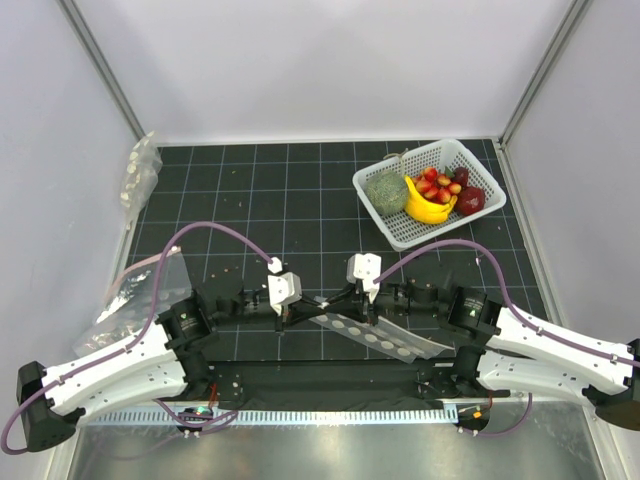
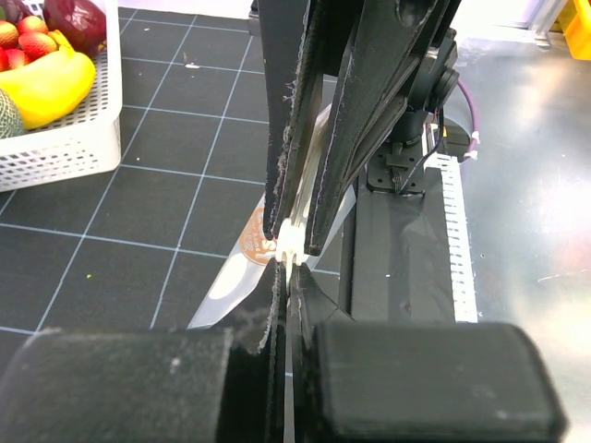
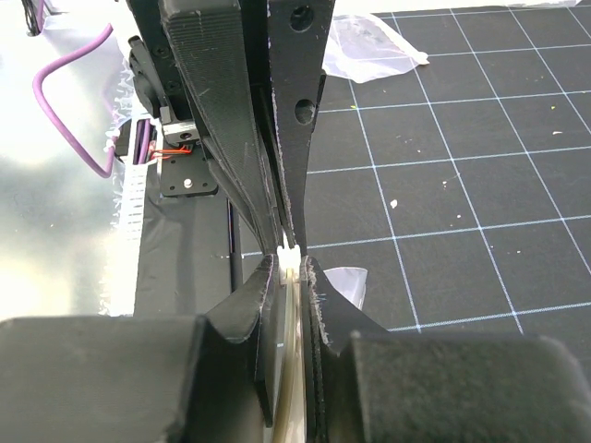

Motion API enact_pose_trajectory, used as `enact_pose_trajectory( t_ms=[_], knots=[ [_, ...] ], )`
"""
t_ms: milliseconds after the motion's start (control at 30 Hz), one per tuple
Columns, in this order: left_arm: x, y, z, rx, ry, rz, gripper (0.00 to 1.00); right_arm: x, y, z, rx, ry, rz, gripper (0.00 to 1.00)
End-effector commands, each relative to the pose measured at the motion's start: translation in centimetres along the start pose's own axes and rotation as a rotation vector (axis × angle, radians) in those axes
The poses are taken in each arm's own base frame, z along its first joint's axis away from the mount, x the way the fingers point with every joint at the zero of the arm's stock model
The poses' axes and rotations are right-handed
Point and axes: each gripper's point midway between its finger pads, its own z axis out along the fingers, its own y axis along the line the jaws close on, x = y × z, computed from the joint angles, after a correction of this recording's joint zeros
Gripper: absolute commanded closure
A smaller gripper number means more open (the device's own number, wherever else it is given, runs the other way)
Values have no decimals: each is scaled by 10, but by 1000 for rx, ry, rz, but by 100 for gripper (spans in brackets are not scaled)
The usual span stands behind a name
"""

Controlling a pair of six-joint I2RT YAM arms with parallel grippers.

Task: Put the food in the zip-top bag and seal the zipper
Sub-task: Unzip the zipper food storage bag.

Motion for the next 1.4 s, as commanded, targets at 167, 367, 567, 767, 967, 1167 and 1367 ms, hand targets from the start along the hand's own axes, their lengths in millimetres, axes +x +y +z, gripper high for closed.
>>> enact_pose_trajectory(
  t_ms=[167,367,567,767,967,1167,1367],
  knots=[
    [-27,-2,-1,6,-68,4,100,-32,1,-4,-8,-87,-21,78],
    [-26,-8,2,49,-60,5,100,-28,6,0,-43,-72,-22,52],
    [-27,-13,4,83,-58,3,100,-25,8,3,-59,-52,-18,55],
    [-28,-14,3,83,-64,3,100,-22,6,5,-53,-30,-7,64],
    [-30,-9,-2,44,-78,8,100,-25,6,4,-47,-38,-5,80],
    [-36,-1,-9,-23,-109,19,100,-29,0,0,-4,-51,4,99],
    [-28,25,-15,-178,-85,-6,100,-32,-4,-5,26,-80,5,99]
  ],
)
